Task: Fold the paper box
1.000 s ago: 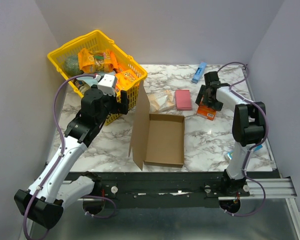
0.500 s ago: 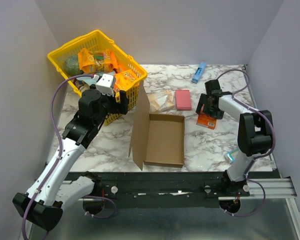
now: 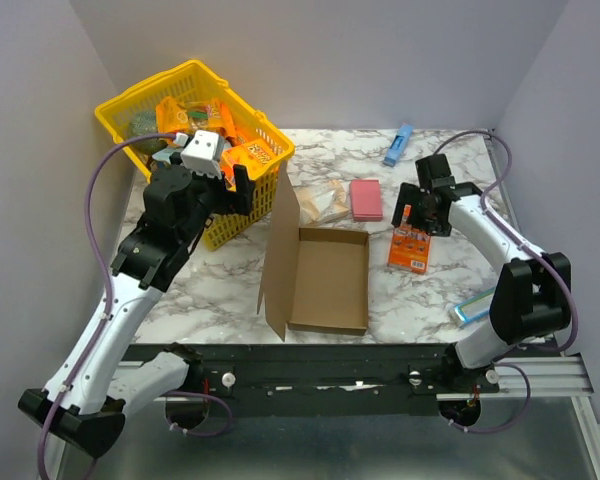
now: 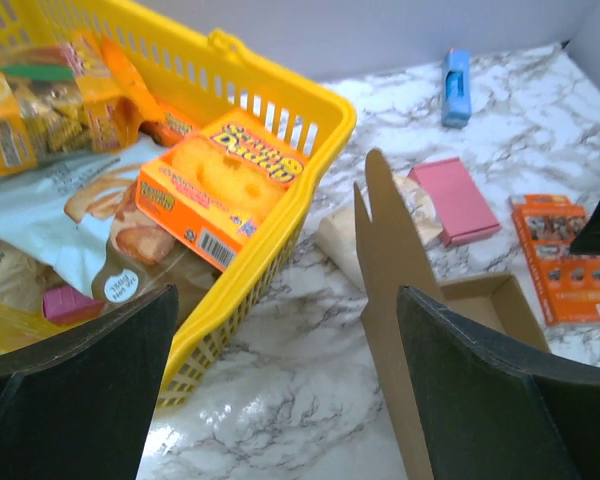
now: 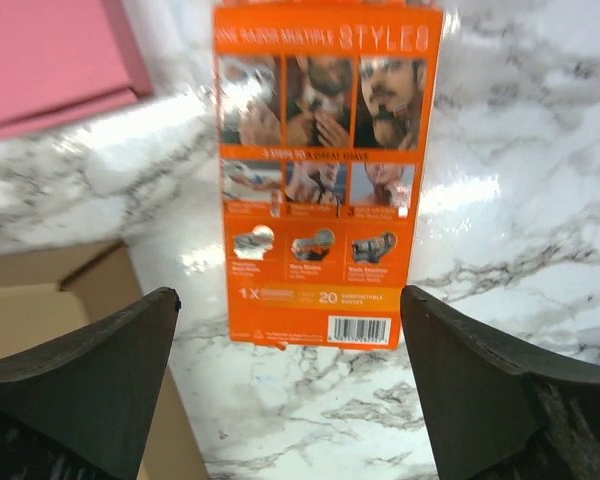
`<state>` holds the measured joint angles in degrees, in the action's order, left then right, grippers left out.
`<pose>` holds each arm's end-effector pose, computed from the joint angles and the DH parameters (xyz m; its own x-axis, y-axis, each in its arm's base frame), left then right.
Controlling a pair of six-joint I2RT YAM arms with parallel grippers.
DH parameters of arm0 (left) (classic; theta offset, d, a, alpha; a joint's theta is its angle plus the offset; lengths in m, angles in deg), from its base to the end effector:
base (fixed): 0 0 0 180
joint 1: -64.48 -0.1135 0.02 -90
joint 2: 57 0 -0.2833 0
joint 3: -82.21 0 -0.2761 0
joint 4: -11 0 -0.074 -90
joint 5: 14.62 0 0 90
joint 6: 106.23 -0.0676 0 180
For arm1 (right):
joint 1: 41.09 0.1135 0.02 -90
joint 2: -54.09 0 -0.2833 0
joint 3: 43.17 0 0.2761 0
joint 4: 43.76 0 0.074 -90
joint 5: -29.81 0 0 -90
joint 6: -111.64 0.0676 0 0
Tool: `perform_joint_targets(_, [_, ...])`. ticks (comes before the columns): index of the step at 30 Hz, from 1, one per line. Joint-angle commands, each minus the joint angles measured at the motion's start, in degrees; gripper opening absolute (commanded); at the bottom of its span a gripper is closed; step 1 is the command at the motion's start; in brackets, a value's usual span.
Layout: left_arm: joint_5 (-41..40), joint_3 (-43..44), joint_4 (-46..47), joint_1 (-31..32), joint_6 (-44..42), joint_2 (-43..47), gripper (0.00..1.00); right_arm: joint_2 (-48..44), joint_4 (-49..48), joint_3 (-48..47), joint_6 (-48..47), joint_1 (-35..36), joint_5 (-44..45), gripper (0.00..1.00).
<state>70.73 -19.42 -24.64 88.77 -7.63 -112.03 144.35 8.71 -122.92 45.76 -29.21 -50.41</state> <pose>0.2295 -0.0975 0.4249 -0.2425 -0.0541 -0.9686 0.3050 0.9436 -0.1290 0.3514 0.0622 0.2212 -0.8477 0.2332 -0.4765 0.2400 0.9696 0.0475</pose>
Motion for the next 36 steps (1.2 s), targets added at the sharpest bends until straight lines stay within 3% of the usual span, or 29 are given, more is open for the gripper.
perform_joint_targets(1, [-3.35, 8.35, -1.69, 3.3, -0.42, -1.74, 0.98, 2.02, 2.96, -4.33, -2.76, -2.03, -1.51, 1.0])
perform_joint_targets(6, [-5.02, 16.07, -3.19, 8.48, 0.09, -6.05, 0.98, 6.68, 1.74, -4.08, -3.82, -4.93, -2.39, 1.0])
perform_joint_targets(10, [-6.08, 21.18, -2.58, 20.84, 2.02, -14.02, 0.97, 7.13, -0.63, -1.8, -3.2, -7.48, -6.43, 1.0])
perform_joint_targets(14, [0.06, 23.39, 1.37, 25.61, 8.08, -22.91, 0.97, 7.56, -2.39, -0.48, -2.85, -8.98, -9.42, 1.0])
perform_joint_targets(22, [6.84, 28.57, 5.33, 29.67, 13.9, -44.69, 0.96, 8.44, -5.99, 4.26, -0.65, -10.65, -16.36, 1.0])
perform_joint_targets(29, [11.23, 31.11, 7.8, 29.76, 17.5, -56.49, 0.96, 10.55, -7.66, 5.06, 1.19, -11.53, -19.71, 1.0])
perform_joint_targets(36, [14.66, 42.43, 6.14, 29.58, 19.17, -69.33, 0.91, 13.81, -7.84, 4.09, 1.63, -11.53, -22.09, 0.94])
